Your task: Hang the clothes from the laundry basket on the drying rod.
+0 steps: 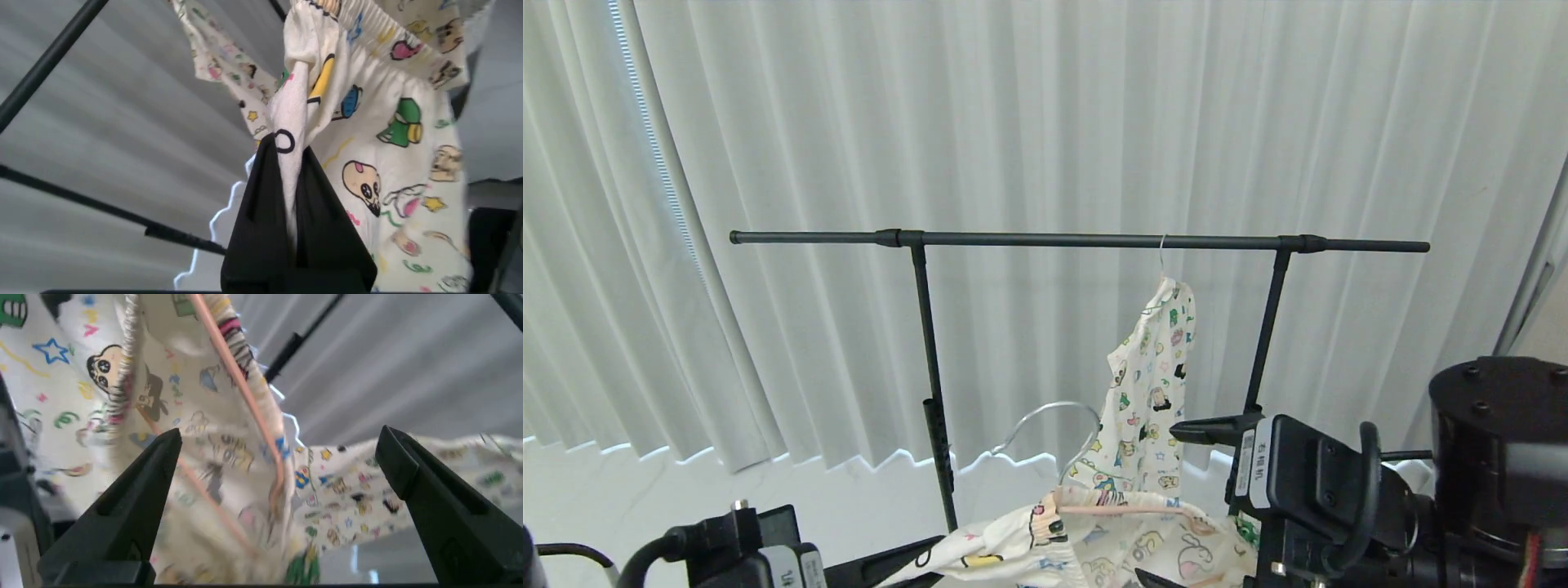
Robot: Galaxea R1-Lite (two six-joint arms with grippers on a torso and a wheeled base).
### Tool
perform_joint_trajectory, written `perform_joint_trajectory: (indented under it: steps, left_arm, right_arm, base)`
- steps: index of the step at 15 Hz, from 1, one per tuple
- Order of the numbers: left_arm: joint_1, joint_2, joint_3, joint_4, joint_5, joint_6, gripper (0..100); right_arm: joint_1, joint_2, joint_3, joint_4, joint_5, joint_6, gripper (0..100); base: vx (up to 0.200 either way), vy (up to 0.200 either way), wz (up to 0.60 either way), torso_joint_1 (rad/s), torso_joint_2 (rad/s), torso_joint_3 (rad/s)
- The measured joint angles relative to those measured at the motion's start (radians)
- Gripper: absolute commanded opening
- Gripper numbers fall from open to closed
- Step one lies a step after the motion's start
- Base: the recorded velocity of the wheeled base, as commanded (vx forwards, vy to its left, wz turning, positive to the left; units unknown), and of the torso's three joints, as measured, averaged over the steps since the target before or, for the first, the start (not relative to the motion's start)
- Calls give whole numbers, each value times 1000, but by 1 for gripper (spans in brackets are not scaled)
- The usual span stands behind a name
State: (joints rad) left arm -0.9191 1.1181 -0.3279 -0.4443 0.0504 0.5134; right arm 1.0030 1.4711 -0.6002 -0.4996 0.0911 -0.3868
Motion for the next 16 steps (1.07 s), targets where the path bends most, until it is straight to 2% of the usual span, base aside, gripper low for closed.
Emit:
perform_joint_trajectory:
  steps: [2,5,8,10,16]
  left_arm:
    - [-14,-20,7,0,-9,5,0]
    - [-33,-35,22,0,-12,24,0]
    - [-36,-40,33,0,-26,37,0]
    - [-38,-42,34,0,-36,75,0]
    - [-38,-41,35,0,-59,84,0]
  right_arm:
    - [5,24,-5,1,32,-9,100]
    - [36,63,-22,3,42,-14,100]
    - [48,83,-30,68,63,-22,100]
    - [51,87,-32,98,94,-49,100]
    - [58,100,-43,100,101,-54,100]
  base:
    - [0,0,0,0,0,0]
    - [0,0,0,0,0,0]
    - [0,0,0,0,0,0]
    - [0,0,0,0,0,0]
    - [0,0,0,0,0,0]
